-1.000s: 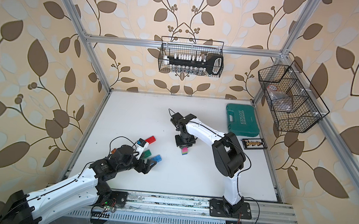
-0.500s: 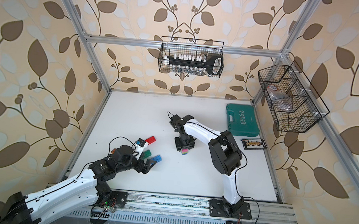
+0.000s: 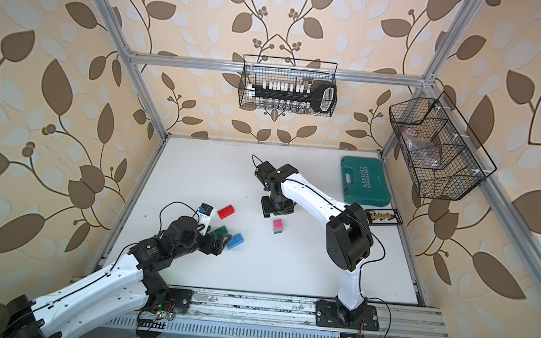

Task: Assemble a spoon with lego
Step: Assemble the lego brick with the lego brick, then pick up the lego brick from the center of the board.

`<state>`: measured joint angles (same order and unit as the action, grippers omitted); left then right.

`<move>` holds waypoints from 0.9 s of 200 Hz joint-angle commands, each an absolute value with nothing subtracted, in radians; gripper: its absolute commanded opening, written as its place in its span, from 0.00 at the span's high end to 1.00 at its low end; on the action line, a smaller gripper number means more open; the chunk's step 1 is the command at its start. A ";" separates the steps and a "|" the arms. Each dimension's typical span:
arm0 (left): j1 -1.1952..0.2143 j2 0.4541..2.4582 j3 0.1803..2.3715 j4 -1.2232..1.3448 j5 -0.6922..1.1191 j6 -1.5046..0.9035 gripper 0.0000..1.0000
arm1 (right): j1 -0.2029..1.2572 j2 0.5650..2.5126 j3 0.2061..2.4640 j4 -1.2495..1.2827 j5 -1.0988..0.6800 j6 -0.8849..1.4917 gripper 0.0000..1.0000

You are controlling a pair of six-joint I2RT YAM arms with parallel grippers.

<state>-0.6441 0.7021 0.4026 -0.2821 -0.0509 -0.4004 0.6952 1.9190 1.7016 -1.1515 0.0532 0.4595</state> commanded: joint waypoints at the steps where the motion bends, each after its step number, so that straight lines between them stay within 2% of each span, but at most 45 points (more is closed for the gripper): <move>1: -0.493 0.671 0.477 -0.356 -0.072 -0.482 0.01 | 0.736 1.876 1.761 -1.184 0.071 0.450 0.36; 28: -0.312 0.722 0.513 -0.371 -0.007 -0.527 0.01 | 0.801 1.898 1.813 -1.184 0.060 0.458 0.36; 50: -0.250 0.780 0.532 -0.346 0.062 -0.528 0.01 | 0.857 1.936 1.822 -1.143 0.038 0.471 0.37; 82: -0.238 0.821 0.534 -0.348 0.079 -0.529 0.01 | 0.917 2.018 1.813 -1.076 0.022 0.468 0.37; 122: -0.239 0.824 0.488 -0.335 0.163 -0.528 0.01 | 0.920 2.065 1.833 -1.057 0.021 0.470 0.37; 180: -0.239 0.806 0.477 -0.394 0.107 -0.552 0.01 | 0.948 2.112 1.776 -0.969 -0.052 0.508 0.36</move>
